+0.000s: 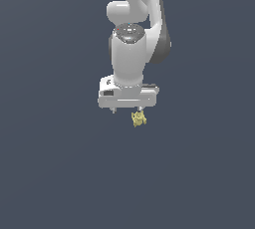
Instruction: Pick up the object and move it to a goal position.
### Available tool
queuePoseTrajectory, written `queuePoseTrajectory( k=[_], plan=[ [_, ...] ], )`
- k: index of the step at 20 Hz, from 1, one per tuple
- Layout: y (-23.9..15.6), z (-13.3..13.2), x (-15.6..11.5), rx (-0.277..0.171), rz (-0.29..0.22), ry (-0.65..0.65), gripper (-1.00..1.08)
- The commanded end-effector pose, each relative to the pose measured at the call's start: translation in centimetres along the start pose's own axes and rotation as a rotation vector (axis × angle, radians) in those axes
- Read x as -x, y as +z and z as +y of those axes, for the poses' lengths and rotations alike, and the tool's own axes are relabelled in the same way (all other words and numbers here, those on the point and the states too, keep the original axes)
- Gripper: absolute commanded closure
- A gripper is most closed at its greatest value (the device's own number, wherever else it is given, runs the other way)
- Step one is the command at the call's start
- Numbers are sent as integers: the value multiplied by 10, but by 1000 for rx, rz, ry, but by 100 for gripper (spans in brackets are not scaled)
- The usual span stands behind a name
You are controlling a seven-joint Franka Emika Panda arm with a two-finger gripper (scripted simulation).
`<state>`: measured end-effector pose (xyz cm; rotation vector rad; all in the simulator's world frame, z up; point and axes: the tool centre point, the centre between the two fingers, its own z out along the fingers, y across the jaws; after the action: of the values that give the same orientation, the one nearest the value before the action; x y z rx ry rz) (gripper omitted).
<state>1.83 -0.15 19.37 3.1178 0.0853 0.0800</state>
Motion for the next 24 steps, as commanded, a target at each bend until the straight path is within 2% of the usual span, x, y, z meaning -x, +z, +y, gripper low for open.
queuePoseTrajectory(
  k=[1,14,19,24],
  plan=[
    [0,0,0,0,0,0,-92],
    [7,10,2,19,-5,26,-92],
    [19,0,7,14,-10,-2,-92],
    [45,-21,22,1,-22,-67,-92]
  ],
)
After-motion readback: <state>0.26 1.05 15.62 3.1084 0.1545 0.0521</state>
